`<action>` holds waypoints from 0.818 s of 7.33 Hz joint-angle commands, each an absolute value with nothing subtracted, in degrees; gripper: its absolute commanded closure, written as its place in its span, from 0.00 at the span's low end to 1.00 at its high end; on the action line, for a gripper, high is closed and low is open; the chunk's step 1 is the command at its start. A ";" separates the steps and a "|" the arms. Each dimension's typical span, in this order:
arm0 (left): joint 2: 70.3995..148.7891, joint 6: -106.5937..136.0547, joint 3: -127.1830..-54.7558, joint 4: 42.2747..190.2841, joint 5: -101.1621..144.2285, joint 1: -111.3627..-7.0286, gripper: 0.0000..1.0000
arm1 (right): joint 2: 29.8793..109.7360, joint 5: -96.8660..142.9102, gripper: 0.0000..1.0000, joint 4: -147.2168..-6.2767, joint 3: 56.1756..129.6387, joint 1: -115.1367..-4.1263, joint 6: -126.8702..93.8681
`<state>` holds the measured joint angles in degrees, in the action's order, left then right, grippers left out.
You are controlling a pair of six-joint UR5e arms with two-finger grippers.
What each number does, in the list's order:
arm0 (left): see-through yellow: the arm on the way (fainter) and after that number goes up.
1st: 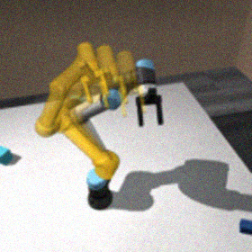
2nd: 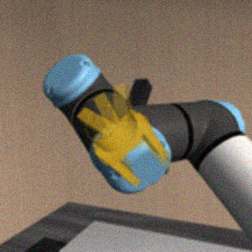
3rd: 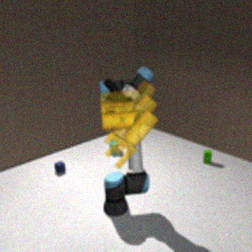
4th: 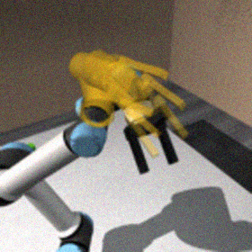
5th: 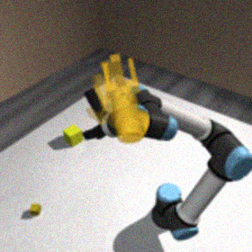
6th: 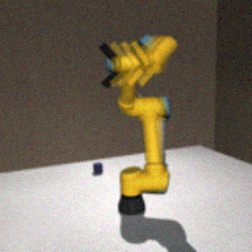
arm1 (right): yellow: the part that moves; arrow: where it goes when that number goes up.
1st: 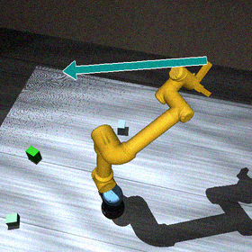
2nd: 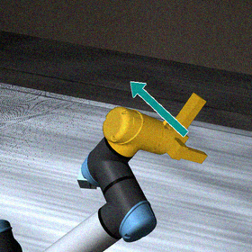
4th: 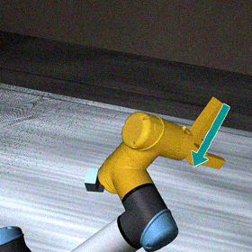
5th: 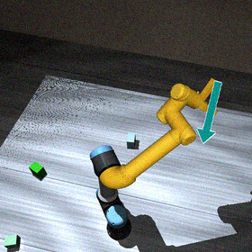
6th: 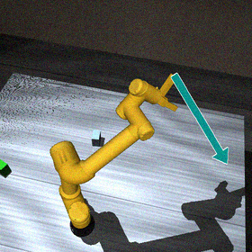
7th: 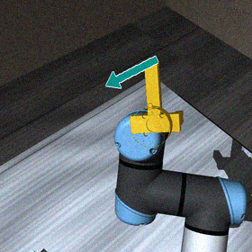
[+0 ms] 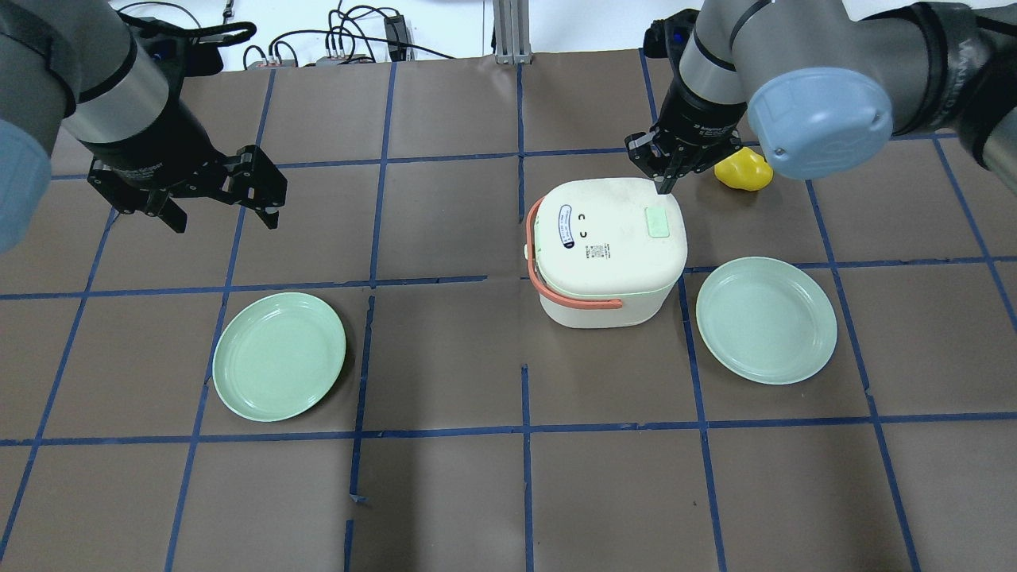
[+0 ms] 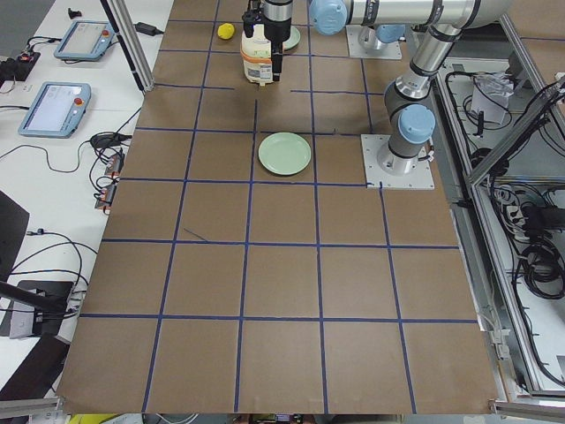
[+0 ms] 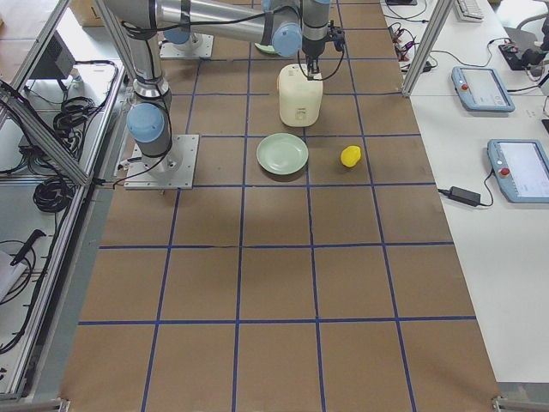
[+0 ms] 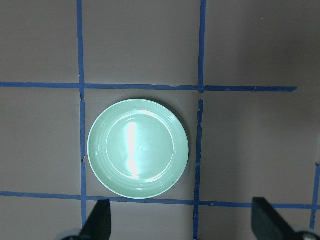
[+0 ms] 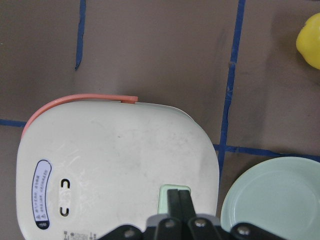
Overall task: Press rice cooker button
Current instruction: 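Move the right gripper over the rice cooker's green lid button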
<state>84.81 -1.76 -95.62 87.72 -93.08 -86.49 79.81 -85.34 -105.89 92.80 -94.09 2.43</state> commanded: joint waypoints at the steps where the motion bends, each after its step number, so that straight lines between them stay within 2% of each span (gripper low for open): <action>1: 84.81 -1.76 -95.62 87.71 -93.08 -86.48 0.00 | 79.72 -85.34 0.94 -106.08 92.99 -94.13 2.46; 6: 84.81 -1.76 -95.62 87.80 -93.08 -86.48 0.00 | 79.98 -85.25 0.94 -108.28 95.62 -94.13 2.55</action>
